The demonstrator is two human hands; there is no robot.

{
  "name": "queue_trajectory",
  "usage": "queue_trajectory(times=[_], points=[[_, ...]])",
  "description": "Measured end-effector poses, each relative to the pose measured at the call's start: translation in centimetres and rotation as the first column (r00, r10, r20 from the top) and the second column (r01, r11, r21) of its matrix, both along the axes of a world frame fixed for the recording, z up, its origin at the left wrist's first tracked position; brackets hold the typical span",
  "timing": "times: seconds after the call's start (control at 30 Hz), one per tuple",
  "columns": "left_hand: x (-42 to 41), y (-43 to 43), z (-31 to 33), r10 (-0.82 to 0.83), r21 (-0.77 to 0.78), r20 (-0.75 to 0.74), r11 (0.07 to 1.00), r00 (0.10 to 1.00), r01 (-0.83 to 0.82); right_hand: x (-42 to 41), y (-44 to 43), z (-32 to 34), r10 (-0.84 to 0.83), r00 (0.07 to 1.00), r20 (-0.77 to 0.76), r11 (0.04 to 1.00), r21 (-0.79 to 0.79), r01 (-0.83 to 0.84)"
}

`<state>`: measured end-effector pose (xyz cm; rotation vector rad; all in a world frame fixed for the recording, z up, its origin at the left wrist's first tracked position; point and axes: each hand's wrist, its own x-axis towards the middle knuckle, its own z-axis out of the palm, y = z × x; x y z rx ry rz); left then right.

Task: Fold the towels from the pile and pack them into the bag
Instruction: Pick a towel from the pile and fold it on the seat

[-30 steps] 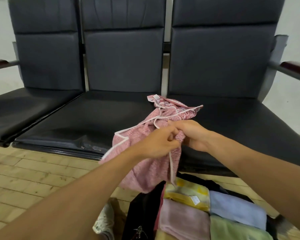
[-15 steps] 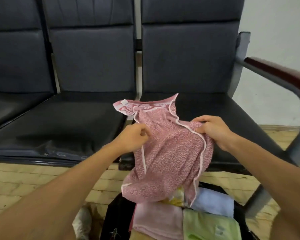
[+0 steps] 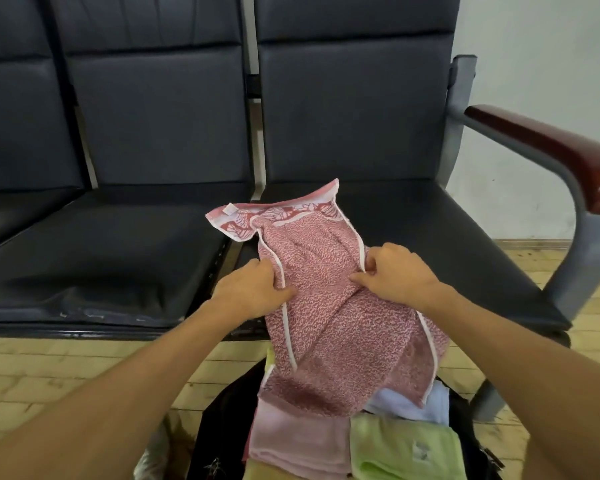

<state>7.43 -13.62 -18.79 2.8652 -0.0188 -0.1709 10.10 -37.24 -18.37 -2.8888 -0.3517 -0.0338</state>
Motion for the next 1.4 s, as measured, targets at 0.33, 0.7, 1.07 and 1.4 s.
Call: queue_trajectory(times=[0.33,0.7,1.07,1.4], points=[[0.2,0.6,1.1,0.06,-0.114,0.007,0.992,0.998,-0.059,1.4,-1.2,0.8,-0.298,0.939,-0.174,0.764,0.546,0.344],[-3.8,0.5,5.8,0.106,-0.894,-0.143,0.412,0.984,-0.174,-2.0,-4.1,6.1,-0.159,0.869,-0.468,-0.082,0.884,0.461],[-6.9,2.7,7.1,0.235,-0.98,-0.185,-0.117,0.954,-0.161,-5.6,-7.9,6.1,-0.107,0.9,-0.422,-0.306,0.876,0.374],[-7.3,2.9,6.4,0.223,-0.961,0.009,0.271,0.975,-0.053,-6.8,-9.1,5.2,-0.133,0.902,-0.41,-0.141,0.909,0.392]])
